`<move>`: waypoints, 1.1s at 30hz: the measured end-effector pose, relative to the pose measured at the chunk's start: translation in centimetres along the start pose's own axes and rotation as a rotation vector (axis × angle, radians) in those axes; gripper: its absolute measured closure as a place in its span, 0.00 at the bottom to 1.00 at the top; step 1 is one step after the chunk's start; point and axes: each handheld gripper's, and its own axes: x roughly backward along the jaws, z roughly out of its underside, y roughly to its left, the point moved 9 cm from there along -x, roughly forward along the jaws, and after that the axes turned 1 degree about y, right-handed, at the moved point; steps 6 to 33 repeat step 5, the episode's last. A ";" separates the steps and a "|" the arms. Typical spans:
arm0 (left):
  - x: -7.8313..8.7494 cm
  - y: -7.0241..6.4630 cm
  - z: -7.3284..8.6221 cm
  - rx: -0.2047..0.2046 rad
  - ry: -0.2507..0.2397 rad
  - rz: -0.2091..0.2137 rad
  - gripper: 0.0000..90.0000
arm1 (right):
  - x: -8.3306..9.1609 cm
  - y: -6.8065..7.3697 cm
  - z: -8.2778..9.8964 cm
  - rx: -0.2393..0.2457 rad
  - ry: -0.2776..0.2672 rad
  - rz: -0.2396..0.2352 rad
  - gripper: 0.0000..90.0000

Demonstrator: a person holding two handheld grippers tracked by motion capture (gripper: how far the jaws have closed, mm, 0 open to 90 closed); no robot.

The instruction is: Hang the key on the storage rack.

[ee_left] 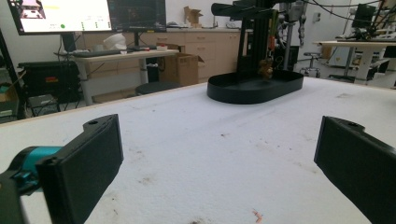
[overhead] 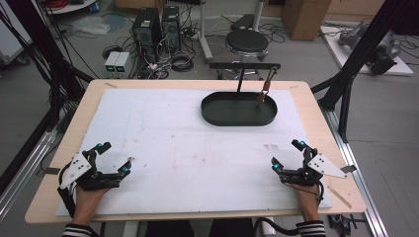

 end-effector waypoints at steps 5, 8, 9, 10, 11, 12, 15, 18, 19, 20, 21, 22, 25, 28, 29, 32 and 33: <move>0.0 0.0 0.0 0.002 0.000 -0.002 0.02 | -0.1 0.2 0.1 0.026 0.010 0.004 0.00; 0.0 0.0 0.0 0.002 0.000 -0.002 0.02 | -0.1 0.2 0.1 0.026 0.010 0.004 0.00; 0.0 0.0 0.0 0.002 0.000 -0.002 0.02 | -0.1 0.2 0.1 0.026 0.010 0.004 0.00; 0.0 0.0 0.0 0.002 0.000 -0.002 0.02 | -0.1 0.2 0.1 0.026 0.010 0.004 0.00; 0.0 0.0 0.0 0.002 0.000 -0.002 0.02 | -0.1 0.2 0.1 0.026 0.010 0.004 0.00; 0.0 0.0 0.0 0.002 0.000 -0.002 0.02 | -0.1 0.2 0.1 0.026 0.010 0.004 0.00; 0.0 0.0 0.0 0.002 0.000 -0.002 0.02 | -0.1 0.2 0.1 0.026 0.010 0.004 0.00; 0.0 0.0 0.0 0.002 0.000 -0.002 0.02 | -0.1 0.2 0.1 0.026 0.010 0.004 0.00; 0.0 0.0 0.0 0.002 0.000 -0.002 0.02 | -0.1 0.2 0.1 0.026 0.010 0.004 0.00; 0.0 0.0 0.0 0.002 0.000 -0.002 0.02 | -0.1 0.2 0.1 0.026 0.010 0.004 0.00; 0.0 0.0 0.0 0.002 0.000 -0.002 0.02 | -0.1 0.2 0.1 0.026 0.010 0.004 0.00; 0.0 0.0 0.0 0.002 0.000 -0.002 0.02 | -0.1 0.2 0.1 0.026 0.010 0.004 0.00; 0.0 0.0 0.0 0.002 0.000 -0.002 0.02 | -0.1 0.2 0.1 0.026 0.010 0.004 0.00; 0.0 0.0 0.0 0.002 0.000 -0.002 0.02 | -0.1 0.2 0.1 0.026 0.010 0.004 0.00; 0.0 0.0 0.0 0.002 0.000 -0.002 0.02 | -0.1 0.2 0.1 0.026 0.010 0.004 0.00; 0.0 0.0 0.0 0.002 0.000 -0.002 0.02 | -0.1 0.2 0.1 0.026 0.010 0.004 0.00; 0.0 0.0 0.0 0.002 0.000 -0.002 0.02 | -0.1 0.2 0.1 0.026 0.010 0.004 0.00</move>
